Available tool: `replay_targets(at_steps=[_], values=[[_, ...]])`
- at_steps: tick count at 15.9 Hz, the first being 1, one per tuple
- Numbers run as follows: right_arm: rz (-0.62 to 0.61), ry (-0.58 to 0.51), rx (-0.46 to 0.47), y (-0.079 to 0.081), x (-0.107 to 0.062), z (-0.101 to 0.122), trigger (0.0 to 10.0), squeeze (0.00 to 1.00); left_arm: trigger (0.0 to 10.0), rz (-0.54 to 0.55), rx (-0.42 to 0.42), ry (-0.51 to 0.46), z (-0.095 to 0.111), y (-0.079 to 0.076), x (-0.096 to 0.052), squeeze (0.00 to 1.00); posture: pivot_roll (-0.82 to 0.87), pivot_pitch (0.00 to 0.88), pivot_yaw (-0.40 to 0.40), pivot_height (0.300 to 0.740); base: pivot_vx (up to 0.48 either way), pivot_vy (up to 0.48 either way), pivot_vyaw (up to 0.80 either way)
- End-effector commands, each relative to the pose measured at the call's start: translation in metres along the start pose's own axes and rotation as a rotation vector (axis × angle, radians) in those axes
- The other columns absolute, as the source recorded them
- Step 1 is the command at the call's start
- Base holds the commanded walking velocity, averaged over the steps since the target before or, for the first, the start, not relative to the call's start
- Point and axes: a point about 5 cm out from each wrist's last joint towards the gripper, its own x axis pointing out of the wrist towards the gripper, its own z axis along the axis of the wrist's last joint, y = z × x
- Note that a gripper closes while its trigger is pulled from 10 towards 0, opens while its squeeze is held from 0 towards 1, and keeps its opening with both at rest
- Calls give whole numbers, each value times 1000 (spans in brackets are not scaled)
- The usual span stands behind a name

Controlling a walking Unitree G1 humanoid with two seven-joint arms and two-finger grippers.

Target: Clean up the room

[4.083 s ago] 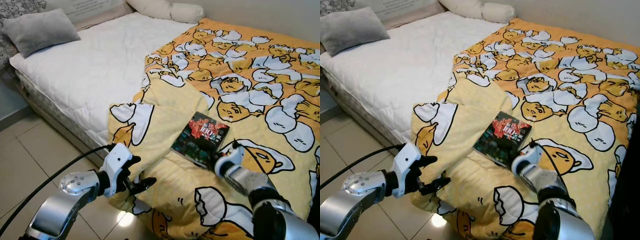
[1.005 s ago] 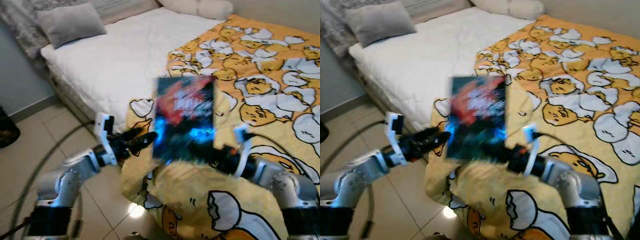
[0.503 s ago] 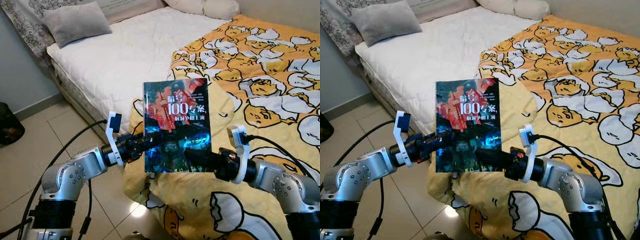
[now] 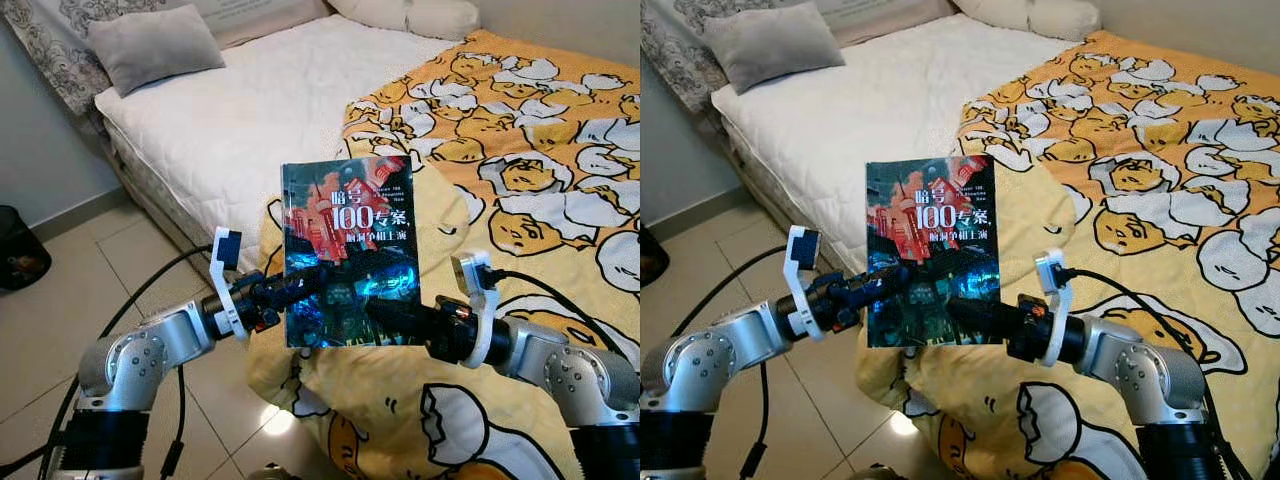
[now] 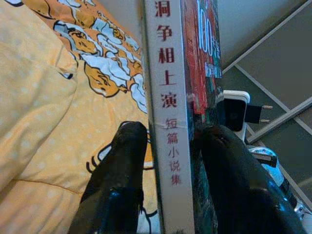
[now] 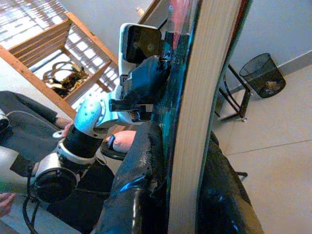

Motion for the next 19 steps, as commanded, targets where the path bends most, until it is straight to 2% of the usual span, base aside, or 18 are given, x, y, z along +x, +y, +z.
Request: replay_targets(at_steps=[1,10,11,12,13,15,16,18,19], values=[[45,-19,-36,7,5,7,0,0,0,10,1,-3,1,-2,-1,0,-121,0,82,740,0,0,0],[41,-10,-39,6,10,8,0,0,0,55,58,-13,4,-2,0,0,-118,0,79,740,0,0,0],[34,-15,-41,6,10,8,3216,0,0,55,60,-12,4,-3,0,0,-121,0,81,740,0,0,0],[23,-26,-29,5,10,8,10000,408,0,55,65,-18,6,-3,-1,0,-132,0,82,740,0,0,0],[-13,-49,-23,2,10,8,10000,1000,0,74,88,-33,10,-1,-1,0,-128,0,79,740,0,0,0],[-98,-101,-39,-6,8,10,10000,1000,0,104,119,-49,13,0,0,0,-127,0,81,740,0,0,0],[-258,-171,-90,-20,3,16,10000,1000,0,147,179,-51,19,0,-1,0,-128,0,78,740,0,0,0],[-404,-232,-131,-32,-2,21,10000,1000,0,223,243,-44,25,0,-4,0,-126,0,74,740,0,0,0],[-548,-294,-171,-40,-10,28,10000,1000,0,364,273,-89,36,5,-10,0,-129,0,75,740,0,0,0]])
